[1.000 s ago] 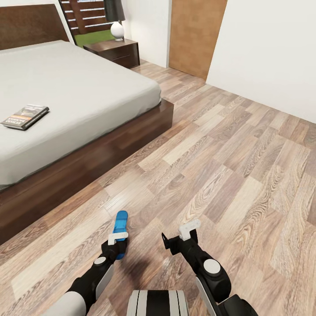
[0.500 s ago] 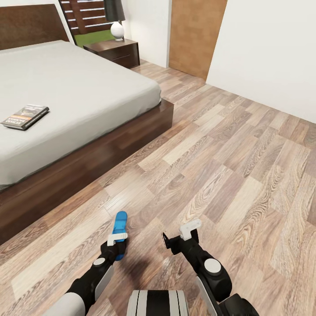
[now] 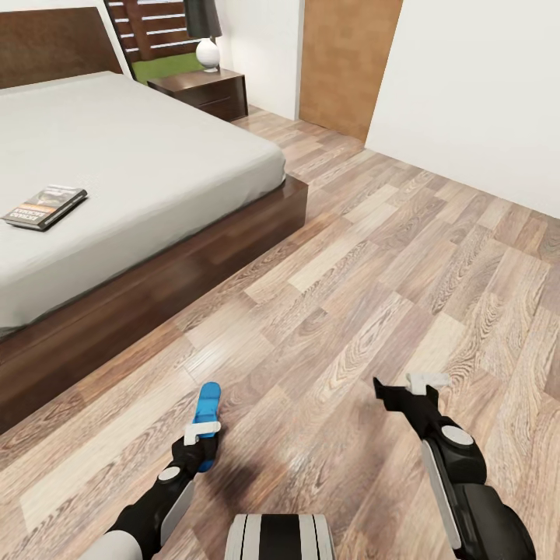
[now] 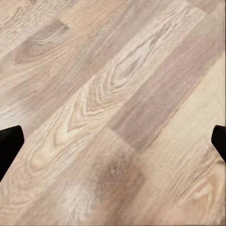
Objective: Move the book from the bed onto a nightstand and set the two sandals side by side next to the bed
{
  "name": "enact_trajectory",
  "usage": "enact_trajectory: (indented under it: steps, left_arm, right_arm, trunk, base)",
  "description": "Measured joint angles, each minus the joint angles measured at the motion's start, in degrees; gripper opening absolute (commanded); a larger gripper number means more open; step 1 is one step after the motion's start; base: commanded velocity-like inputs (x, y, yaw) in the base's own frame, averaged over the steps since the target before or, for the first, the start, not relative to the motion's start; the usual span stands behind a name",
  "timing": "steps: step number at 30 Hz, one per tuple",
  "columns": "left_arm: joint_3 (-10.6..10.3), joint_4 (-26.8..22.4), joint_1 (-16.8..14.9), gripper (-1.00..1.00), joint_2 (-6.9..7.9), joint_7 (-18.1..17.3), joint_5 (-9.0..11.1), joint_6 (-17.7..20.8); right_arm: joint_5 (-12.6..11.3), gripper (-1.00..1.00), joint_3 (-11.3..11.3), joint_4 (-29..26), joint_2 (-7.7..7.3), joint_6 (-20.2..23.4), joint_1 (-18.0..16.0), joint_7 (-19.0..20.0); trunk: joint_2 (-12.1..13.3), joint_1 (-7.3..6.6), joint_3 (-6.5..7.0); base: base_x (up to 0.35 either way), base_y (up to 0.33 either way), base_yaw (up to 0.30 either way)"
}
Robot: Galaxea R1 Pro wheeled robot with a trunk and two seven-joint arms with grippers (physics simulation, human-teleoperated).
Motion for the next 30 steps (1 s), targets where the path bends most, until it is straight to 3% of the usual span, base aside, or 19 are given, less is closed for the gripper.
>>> enact_trajectory:
  steps: [13,30]
  left_arm:
    - [0.1,-0.3,0.0,-1.0,0.01,0.4,0.0,-1.5]
    - [0.3,0.0,0.0,-1.0,-0.08,0.5,-0.2,-1.0]
  right_arm:
    - [-0.1,1.0,-1.4,0.1,0.01,0.1,-0.2,0.1]
    - [-0.1,1.0,-0.7,0.1,0.24,-0.1,-0.2,0.1]
  trunk:
    - [0.0,0.0,0.0]
    - [0.2,-0.44,3.76]
  base:
    - [0.0,0.0,0.0]
    - [0.0,0.0,0.0]
